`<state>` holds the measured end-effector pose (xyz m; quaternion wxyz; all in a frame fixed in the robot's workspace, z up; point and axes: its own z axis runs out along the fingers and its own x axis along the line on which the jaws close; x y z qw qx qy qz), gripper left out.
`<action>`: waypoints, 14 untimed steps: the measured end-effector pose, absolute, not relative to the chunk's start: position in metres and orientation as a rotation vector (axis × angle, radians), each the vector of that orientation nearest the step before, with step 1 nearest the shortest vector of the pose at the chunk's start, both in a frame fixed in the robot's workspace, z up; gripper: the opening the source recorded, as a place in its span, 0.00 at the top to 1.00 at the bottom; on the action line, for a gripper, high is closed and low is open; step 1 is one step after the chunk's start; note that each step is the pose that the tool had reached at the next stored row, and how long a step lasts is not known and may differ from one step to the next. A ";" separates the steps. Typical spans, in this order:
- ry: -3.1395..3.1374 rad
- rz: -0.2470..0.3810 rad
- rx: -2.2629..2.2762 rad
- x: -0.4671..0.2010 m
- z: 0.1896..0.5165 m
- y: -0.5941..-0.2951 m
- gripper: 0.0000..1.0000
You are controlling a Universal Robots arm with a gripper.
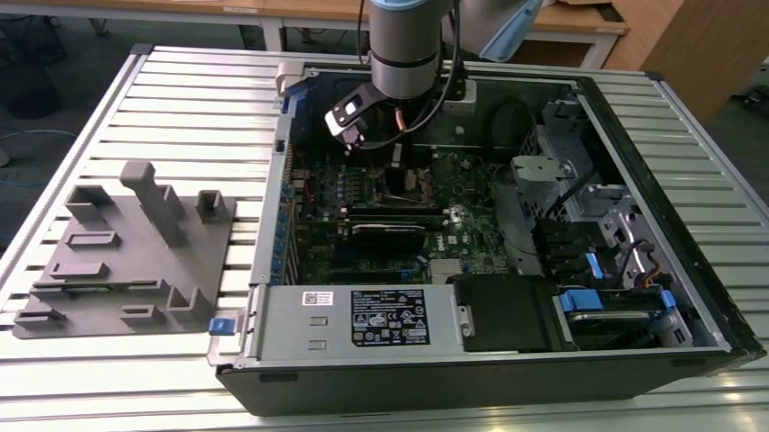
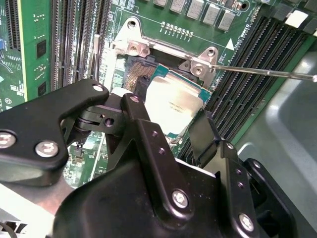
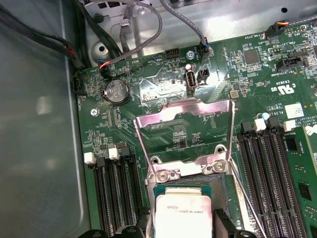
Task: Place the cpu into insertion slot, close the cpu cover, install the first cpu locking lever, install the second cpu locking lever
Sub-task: 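Place the cpu into insertion slot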
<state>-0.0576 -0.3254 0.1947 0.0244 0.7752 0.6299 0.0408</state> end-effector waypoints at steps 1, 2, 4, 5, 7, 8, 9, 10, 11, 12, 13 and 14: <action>1.949 0.126 2.398 -0.058 0.195 -0.325 0.40; 1.949 0.126 2.398 -0.058 0.195 -0.325 0.40; 1.949 0.126 2.398 -0.058 0.195 -0.325 0.41; 1.949 0.126 2.398 -0.058 0.195 -0.325 0.47; 1.949 0.126 2.398 -0.058 0.195 -0.325 0.47; 1.949 0.126 2.398 -0.058 0.195 -0.325 0.47; 1.949 0.126 2.398 -0.058 0.195 -0.325 0.47; 1.949 0.126 2.398 -0.058 0.195 -0.325 0.47; 1.949 0.126 2.398 -0.058 0.195 -0.325 0.47; 1.949 0.126 2.398 -0.058 0.194 -0.325 0.47; 1.949 0.127 2.398 -0.058 0.195 -0.325 0.47; 1.949 0.128 2.398 -0.057 0.196 -0.325 0.47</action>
